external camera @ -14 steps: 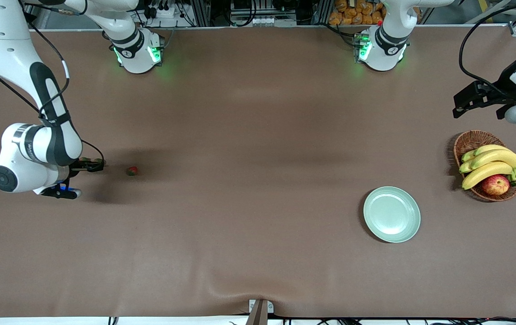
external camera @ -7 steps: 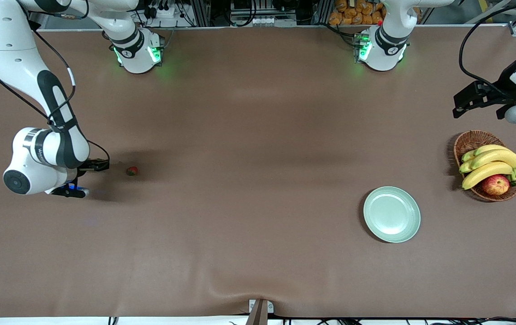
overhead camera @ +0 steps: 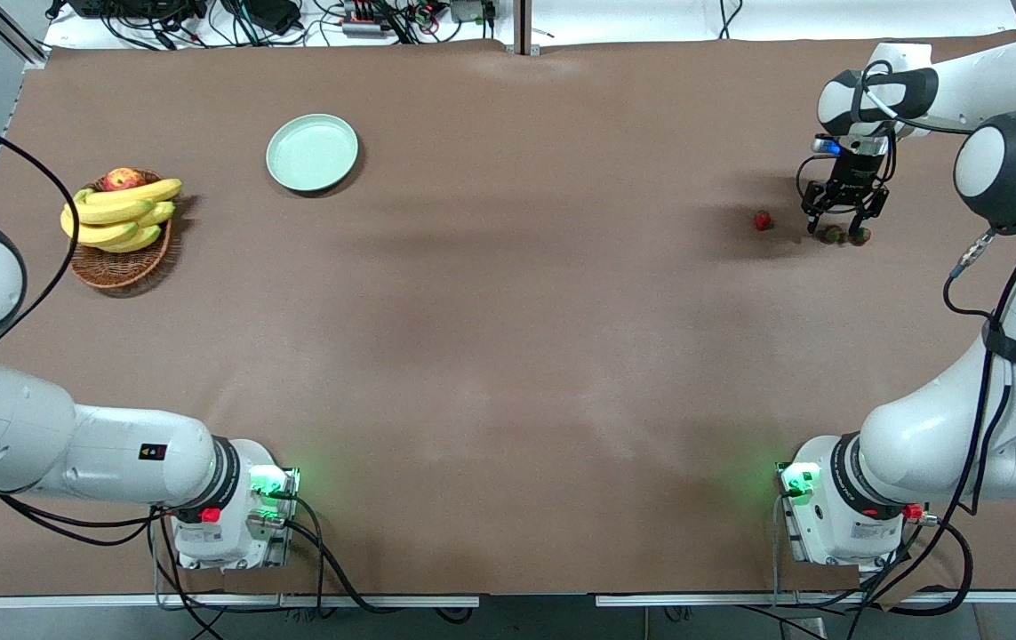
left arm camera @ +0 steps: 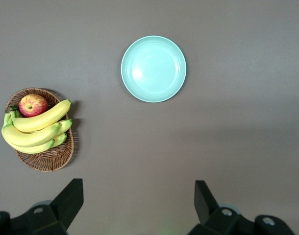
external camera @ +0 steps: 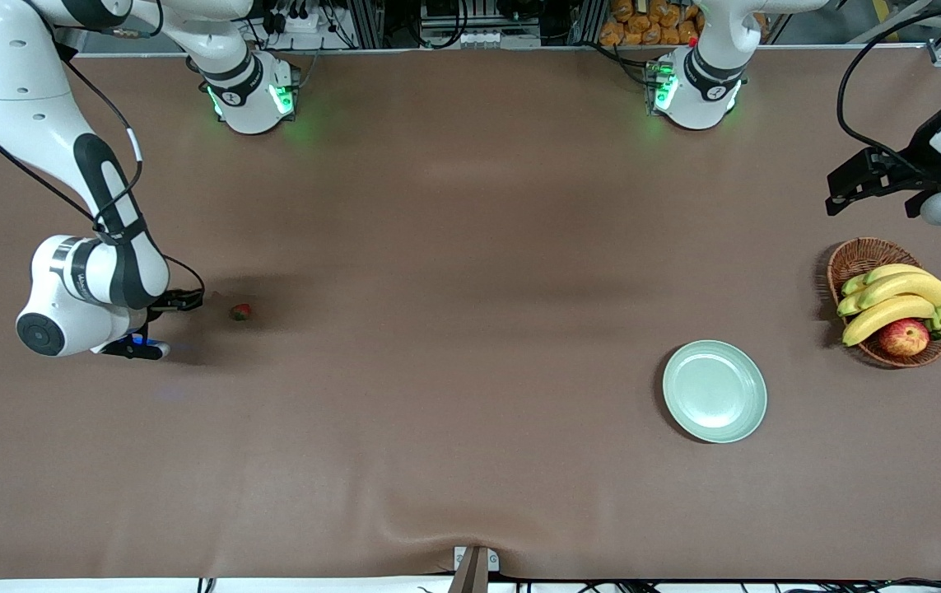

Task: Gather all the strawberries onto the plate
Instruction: 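Grasp one red strawberry with the right gripper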

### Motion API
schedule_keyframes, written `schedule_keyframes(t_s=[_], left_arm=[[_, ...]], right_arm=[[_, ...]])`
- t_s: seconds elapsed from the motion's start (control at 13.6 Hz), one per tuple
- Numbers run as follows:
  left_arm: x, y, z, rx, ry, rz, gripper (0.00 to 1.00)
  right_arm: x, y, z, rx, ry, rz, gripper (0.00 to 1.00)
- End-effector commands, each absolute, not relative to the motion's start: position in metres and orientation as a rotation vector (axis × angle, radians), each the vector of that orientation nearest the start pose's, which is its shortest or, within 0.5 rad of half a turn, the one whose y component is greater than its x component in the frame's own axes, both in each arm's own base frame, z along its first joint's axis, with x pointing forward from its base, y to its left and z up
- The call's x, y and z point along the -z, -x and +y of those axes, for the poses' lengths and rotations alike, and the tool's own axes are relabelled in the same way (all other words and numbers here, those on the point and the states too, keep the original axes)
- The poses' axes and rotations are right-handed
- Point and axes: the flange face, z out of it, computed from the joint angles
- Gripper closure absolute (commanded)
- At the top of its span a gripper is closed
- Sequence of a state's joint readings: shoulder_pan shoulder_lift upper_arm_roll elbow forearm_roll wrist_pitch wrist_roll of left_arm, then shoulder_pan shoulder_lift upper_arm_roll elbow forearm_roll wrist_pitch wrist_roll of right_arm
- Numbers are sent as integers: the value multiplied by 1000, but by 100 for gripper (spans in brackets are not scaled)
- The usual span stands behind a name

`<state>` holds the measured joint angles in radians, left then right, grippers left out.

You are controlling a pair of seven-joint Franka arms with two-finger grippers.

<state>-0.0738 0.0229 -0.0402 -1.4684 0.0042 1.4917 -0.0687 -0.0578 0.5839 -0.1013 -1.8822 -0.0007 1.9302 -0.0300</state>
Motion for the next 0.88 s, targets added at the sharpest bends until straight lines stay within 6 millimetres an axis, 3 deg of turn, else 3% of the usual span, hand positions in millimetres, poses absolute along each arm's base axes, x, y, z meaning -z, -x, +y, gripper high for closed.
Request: schedule_keyframes(t_s=[0.0, 0.51, 0.81], left_arm=[[-657, -548, -61, 1, 3152, 69, 0], [-657, -549, -50, 2, 3145, 39, 0], [-656, -550, -48, 0, 3143, 34, 0]], right_arm=[[-166, -560, -91, -825, 3028, 173, 24], [-167, -561, -90, -810, 3034, 166, 56], [-167, -564, -90, -780, 3044, 165, 69]])
